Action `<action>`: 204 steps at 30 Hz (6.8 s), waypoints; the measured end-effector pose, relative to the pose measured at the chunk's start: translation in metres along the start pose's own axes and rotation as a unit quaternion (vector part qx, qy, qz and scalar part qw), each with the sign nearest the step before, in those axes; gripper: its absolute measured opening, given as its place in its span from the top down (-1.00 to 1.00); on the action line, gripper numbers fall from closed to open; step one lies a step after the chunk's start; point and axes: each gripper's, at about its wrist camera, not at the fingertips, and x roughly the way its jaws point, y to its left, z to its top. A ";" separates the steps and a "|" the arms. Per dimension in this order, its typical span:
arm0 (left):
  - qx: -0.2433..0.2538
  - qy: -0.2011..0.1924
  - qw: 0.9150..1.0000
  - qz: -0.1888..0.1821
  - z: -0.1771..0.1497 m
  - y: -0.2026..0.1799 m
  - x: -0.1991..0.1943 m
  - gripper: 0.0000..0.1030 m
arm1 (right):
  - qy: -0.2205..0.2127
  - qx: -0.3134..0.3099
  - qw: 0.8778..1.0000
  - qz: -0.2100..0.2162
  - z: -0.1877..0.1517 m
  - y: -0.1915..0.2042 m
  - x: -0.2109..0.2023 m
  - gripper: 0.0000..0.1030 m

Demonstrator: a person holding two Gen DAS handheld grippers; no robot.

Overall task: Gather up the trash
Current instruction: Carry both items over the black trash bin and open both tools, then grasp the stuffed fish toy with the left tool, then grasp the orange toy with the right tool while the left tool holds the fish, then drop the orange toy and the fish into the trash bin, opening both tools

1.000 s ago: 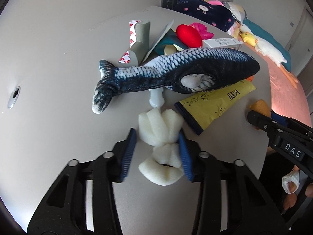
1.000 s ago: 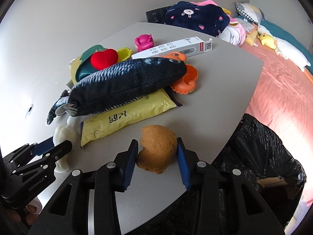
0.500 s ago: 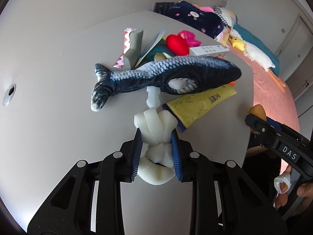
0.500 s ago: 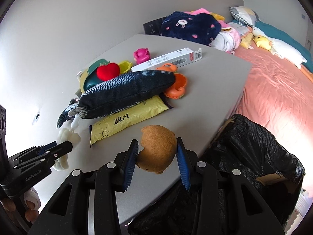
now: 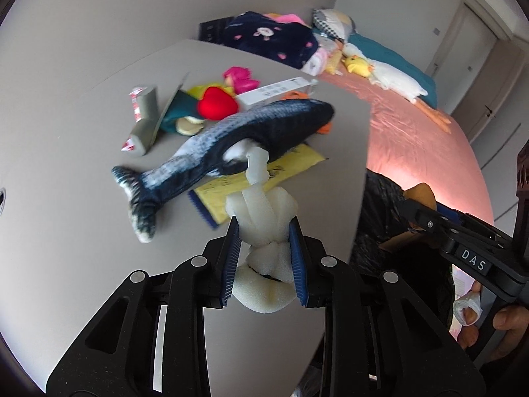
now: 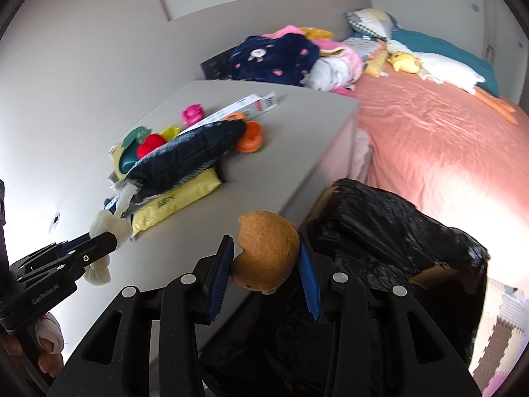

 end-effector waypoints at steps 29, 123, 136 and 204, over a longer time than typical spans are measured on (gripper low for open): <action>0.159 0.033 0.980 -0.117 -0.001 -0.149 0.022 0.45 | -0.042 0.121 0.987 -0.094 -0.047 -0.110 -0.074 0.21; 0.085 0.047 0.995 0.023 0.088 0.014 0.103 -0.08 | 0.010 0.028 0.999 -0.015 0.056 -0.003 0.064 -0.66; 0.053 0.011 0.998 -0.006 0.095 0.023 0.068 0.38 | 0.012 -0.004 1.000 -0.002 0.088 0.012 0.097 -0.66; 0.030 -0.096 0.989 -0.106 0.076 -0.005 -0.074 0.34 | -0.060 -0.024 0.998 -0.026 0.078 -0.004 0.005 0.20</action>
